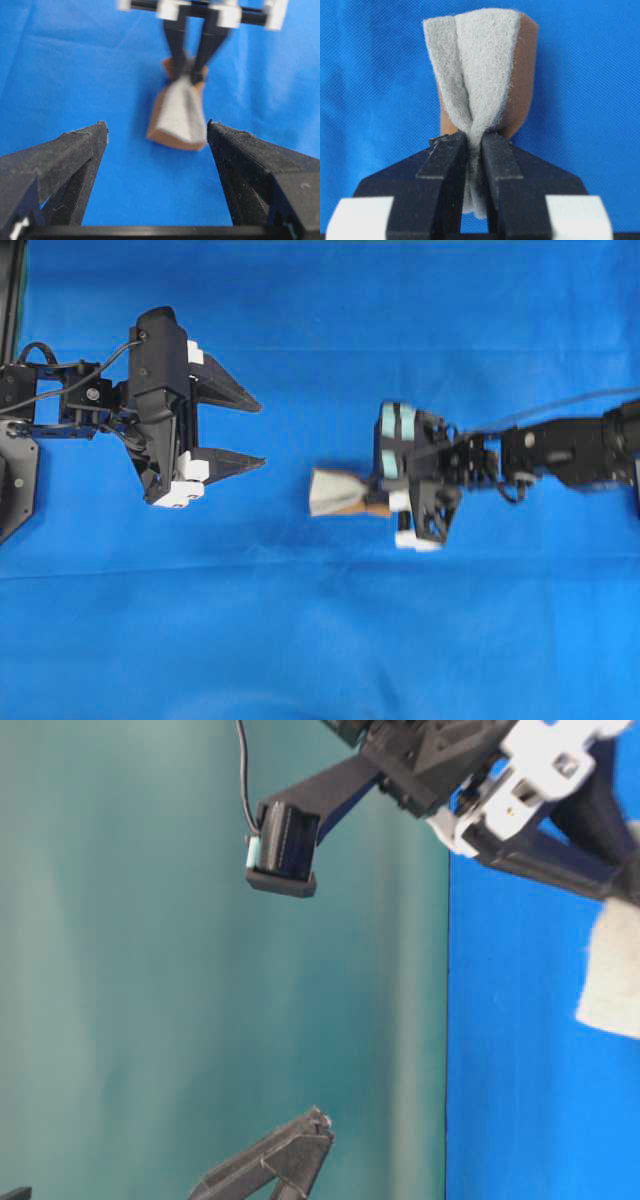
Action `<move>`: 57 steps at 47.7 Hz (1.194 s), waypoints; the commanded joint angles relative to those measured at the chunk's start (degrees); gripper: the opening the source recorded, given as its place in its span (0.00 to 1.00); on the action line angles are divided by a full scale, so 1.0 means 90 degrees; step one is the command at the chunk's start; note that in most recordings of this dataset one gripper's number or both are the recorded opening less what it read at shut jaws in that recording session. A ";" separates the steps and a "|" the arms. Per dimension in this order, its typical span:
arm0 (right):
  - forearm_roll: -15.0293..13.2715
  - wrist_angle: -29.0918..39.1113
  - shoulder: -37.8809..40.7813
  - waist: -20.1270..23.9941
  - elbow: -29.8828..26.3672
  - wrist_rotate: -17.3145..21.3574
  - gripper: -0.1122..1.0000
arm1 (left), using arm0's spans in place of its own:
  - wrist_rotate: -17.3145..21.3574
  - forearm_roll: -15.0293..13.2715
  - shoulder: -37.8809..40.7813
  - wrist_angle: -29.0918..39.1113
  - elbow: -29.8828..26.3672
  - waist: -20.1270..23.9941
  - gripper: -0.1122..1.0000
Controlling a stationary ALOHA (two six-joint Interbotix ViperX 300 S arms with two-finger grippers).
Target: Hand over the sponge with the left arm and wipe it with the right arm.
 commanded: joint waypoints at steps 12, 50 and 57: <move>-0.0732 -0.0049 -0.0215 -0.1875 0.0000 -0.0098 0.23 | 0.0000 0.0000 -0.0078 -0.0059 -0.0078 -0.0010 0.79; -0.0527 -0.0039 -0.0215 0.0225 -0.0107 0.0498 0.23 | 0.0010 0.0000 -0.0088 -0.0059 -0.0078 -0.0010 0.79; -0.0527 -0.0039 -0.0215 0.0752 -0.0176 0.0752 0.23 | 0.0010 0.0010 -0.0088 -0.0059 -0.0078 -0.0010 0.79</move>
